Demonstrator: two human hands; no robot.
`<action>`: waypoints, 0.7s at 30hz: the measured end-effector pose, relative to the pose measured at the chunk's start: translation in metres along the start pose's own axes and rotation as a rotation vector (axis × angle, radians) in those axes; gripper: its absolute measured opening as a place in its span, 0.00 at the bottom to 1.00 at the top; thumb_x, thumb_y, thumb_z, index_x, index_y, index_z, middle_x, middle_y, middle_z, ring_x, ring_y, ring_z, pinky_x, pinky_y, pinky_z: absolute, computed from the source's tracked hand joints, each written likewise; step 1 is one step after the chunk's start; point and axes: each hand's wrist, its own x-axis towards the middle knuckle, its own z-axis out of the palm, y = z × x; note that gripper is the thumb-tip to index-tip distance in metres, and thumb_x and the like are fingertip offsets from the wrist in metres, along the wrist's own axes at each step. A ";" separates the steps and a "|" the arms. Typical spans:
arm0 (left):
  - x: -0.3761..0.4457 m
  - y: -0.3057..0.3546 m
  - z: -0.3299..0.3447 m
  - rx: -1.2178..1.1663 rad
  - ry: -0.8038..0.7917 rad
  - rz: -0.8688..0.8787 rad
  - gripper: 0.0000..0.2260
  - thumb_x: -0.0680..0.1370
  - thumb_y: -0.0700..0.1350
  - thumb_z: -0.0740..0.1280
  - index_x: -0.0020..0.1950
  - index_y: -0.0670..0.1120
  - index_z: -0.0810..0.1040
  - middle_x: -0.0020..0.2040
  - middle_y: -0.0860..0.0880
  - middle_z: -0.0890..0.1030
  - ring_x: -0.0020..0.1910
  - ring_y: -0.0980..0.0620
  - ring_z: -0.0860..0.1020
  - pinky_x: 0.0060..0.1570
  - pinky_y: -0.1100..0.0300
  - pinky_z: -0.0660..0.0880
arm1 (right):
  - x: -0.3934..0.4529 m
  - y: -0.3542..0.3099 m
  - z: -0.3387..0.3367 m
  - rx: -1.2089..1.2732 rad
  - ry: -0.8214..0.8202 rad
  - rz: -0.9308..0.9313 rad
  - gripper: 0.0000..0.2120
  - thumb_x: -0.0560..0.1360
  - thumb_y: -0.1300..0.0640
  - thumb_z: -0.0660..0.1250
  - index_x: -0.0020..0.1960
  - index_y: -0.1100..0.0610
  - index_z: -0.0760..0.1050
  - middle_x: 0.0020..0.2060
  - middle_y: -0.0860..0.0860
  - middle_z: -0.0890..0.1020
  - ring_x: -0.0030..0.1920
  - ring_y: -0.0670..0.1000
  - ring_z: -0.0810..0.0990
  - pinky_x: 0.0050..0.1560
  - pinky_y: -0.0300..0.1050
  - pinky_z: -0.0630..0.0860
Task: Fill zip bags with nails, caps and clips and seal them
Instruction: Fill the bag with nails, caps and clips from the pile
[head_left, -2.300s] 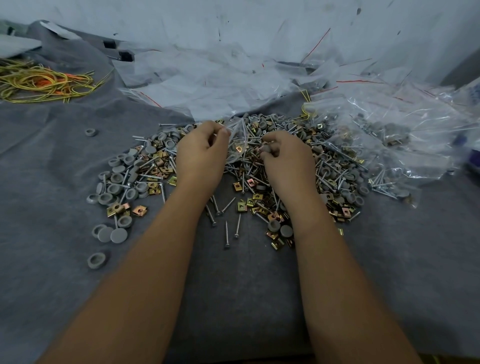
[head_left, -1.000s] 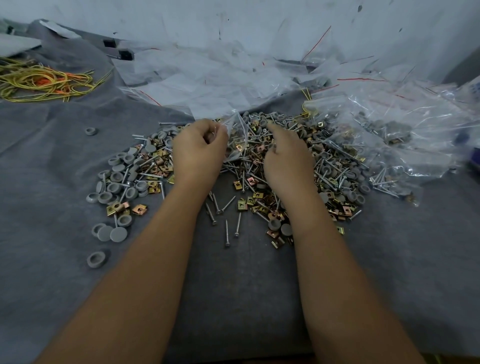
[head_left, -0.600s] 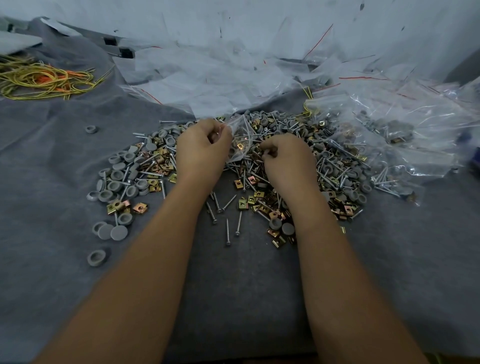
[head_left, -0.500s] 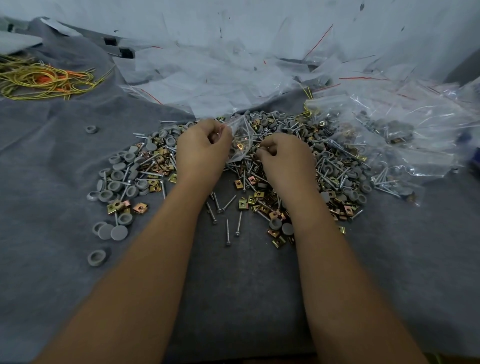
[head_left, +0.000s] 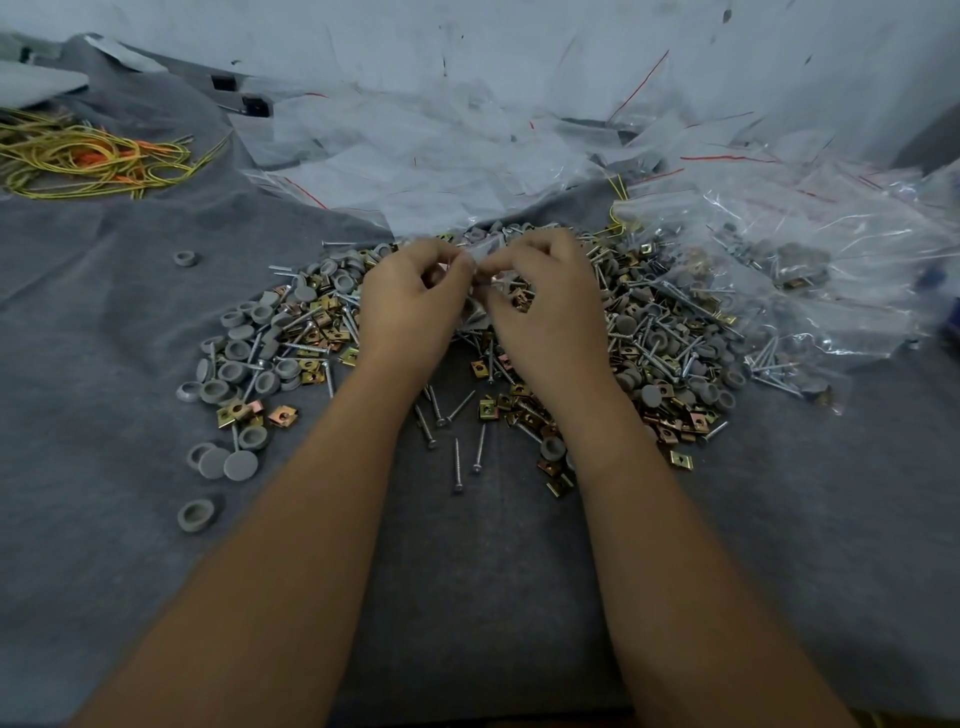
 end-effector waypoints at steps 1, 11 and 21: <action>-0.001 0.001 0.000 -0.003 -0.005 0.015 0.07 0.78 0.47 0.66 0.42 0.55 0.80 0.30 0.51 0.78 0.29 0.57 0.73 0.30 0.59 0.71 | -0.001 0.001 0.001 -0.027 -0.029 0.001 0.07 0.73 0.59 0.72 0.51 0.55 0.82 0.51 0.53 0.76 0.54 0.53 0.74 0.52 0.44 0.72; 0.002 -0.002 0.002 -0.008 0.064 -0.027 0.10 0.79 0.45 0.65 0.38 0.54 0.78 0.28 0.54 0.70 0.26 0.59 0.68 0.27 0.66 0.66 | 0.003 0.008 -0.005 0.010 0.158 0.117 0.11 0.80 0.60 0.59 0.54 0.53 0.78 0.44 0.43 0.79 0.41 0.44 0.75 0.36 0.39 0.68; 0.002 -0.004 0.001 0.018 0.058 -0.039 0.10 0.79 0.46 0.65 0.38 0.48 0.78 0.28 0.53 0.70 0.26 0.58 0.67 0.28 0.64 0.66 | 0.006 0.031 -0.009 -0.262 -0.208 0.237 0.23 0.82 0.55 0.54 0.77 0.51 0.60 0.68 0.54 0.73 0.66 0.56 0.71 0.66 0.54 0.68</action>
